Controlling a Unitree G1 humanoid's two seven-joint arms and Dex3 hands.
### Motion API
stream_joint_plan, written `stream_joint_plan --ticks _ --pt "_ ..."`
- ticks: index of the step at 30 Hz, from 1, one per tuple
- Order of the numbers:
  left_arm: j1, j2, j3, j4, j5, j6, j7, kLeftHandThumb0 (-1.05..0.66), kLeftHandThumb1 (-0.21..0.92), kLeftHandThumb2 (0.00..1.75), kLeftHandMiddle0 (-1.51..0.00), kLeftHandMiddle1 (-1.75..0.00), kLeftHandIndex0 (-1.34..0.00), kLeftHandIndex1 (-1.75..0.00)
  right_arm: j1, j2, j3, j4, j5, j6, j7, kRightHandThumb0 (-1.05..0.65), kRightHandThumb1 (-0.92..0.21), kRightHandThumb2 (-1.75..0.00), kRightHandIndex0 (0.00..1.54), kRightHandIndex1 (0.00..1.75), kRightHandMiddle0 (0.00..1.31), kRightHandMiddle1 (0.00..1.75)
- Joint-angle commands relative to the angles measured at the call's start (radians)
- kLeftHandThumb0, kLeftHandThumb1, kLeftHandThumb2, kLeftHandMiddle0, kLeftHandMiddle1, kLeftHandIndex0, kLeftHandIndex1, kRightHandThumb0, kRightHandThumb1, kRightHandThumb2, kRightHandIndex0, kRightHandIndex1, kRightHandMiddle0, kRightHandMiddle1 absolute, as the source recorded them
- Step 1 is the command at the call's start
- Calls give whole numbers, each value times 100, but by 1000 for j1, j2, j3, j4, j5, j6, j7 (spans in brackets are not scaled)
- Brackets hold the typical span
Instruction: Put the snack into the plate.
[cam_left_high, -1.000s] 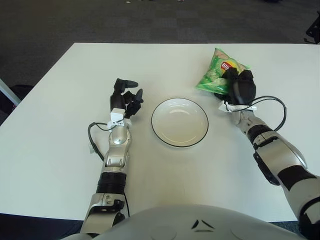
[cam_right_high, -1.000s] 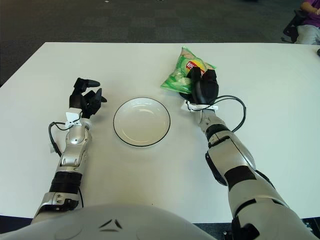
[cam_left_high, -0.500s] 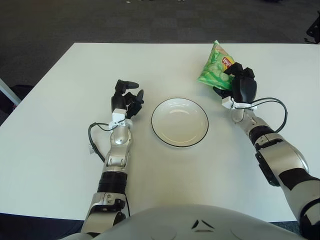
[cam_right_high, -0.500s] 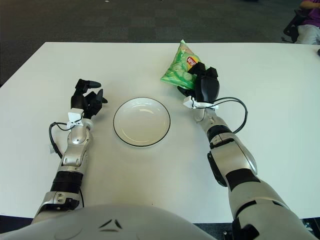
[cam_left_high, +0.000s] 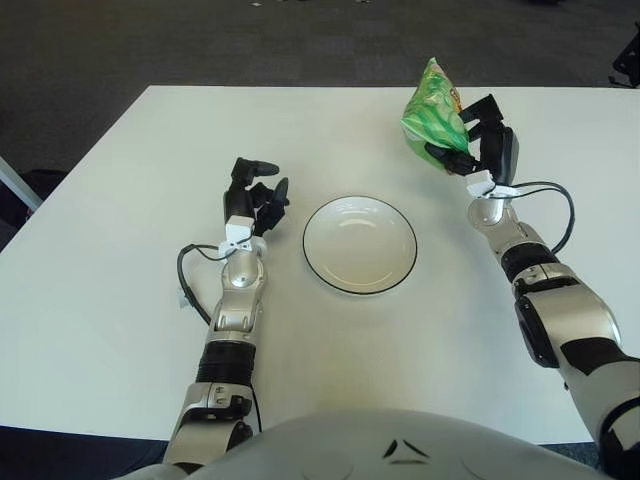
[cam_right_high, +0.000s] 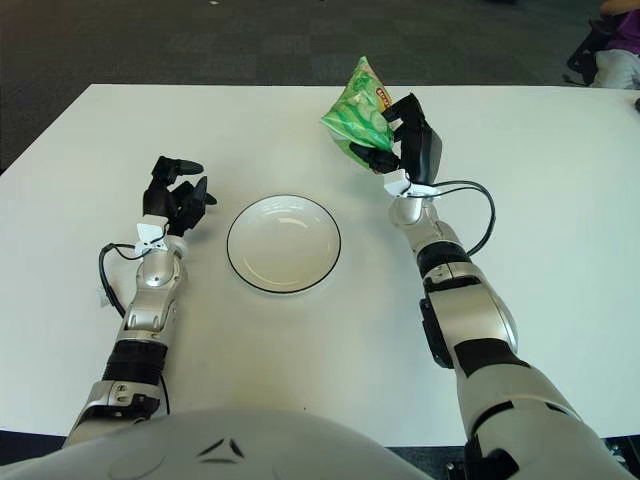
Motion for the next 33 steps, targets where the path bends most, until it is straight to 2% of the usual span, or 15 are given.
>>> stream_joint_plan --ticks 1,12,19,24,33 --pt "-13 3 -2 5 -4 -1 -9 -36 92 32 -95 -141 -41 -153 25 -3 -19 -89 28 -60 61 1 -92 -9 80 175 62 175" --pt "-12 6 -1 -2 -2 6 -10 -36 92 33 -94 -141 -41 -154 153 -22 -2 -340 -54 -80 183 -1 -92 -6 83 175 65 175" --pt "-18 8 8 5 14 4 14 -36 92 33 -94 -142 -41 -154 175 -43 3 -403 -159 -94 172 -2 -92 -6 85 175 67 175" --pt "-25 14 15 16 12 1 16 -36 92 33 -94 -142 -41 -154 199 -50 7 -467 -169 -106 211 -4 -92 -7 86 175 67 175" --pt "-35 24 24 33 4 -5 12 -36 92 33 -94 -142 -41 -154 211 -66 21 -502 -176 -169 284 -6 -92 -8 89 175 68 175"
